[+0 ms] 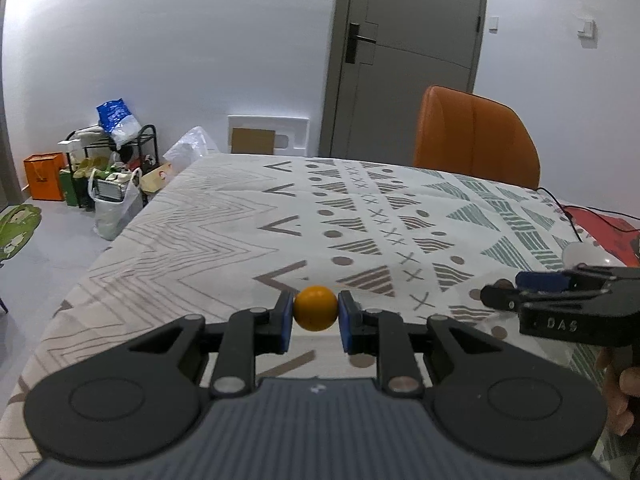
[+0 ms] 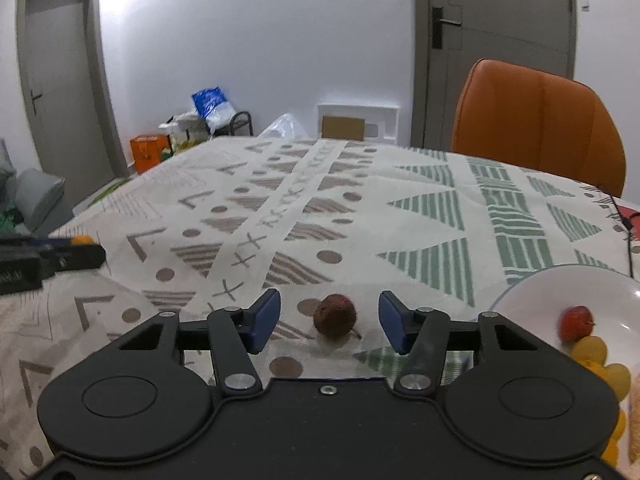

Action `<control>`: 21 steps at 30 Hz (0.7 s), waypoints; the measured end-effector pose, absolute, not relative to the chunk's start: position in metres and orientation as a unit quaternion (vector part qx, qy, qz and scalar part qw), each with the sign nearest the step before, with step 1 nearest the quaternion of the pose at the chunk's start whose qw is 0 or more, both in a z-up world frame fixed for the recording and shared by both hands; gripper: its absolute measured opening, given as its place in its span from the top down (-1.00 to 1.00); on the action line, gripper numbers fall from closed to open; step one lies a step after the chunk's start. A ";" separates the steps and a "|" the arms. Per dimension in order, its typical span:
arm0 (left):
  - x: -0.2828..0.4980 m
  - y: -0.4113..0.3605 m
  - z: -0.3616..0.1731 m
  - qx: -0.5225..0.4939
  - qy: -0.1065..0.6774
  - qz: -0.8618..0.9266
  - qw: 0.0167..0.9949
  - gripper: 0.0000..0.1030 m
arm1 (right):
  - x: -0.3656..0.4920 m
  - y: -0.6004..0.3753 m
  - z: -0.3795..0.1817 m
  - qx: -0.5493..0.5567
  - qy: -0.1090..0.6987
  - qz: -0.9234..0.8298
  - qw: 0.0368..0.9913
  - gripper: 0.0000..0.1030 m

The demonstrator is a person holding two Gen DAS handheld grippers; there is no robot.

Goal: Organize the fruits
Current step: 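Grasp a small orange fruit with the left gripper while the right grasps the dark plum, then carry the plum into the bowl with the right gripper while the left drops the small orange there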

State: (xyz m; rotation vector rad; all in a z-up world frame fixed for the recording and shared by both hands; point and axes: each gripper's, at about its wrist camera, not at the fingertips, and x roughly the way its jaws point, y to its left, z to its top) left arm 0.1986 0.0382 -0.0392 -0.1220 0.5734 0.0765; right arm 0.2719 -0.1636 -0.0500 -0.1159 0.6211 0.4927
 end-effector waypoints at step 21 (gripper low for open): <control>0.199 0.005 -0.028 -0.049 0.271 -0.005 0.961 0.57 | 0.249 -0.201 -0.022 -0.034 0.276 0.219 0.935 0.57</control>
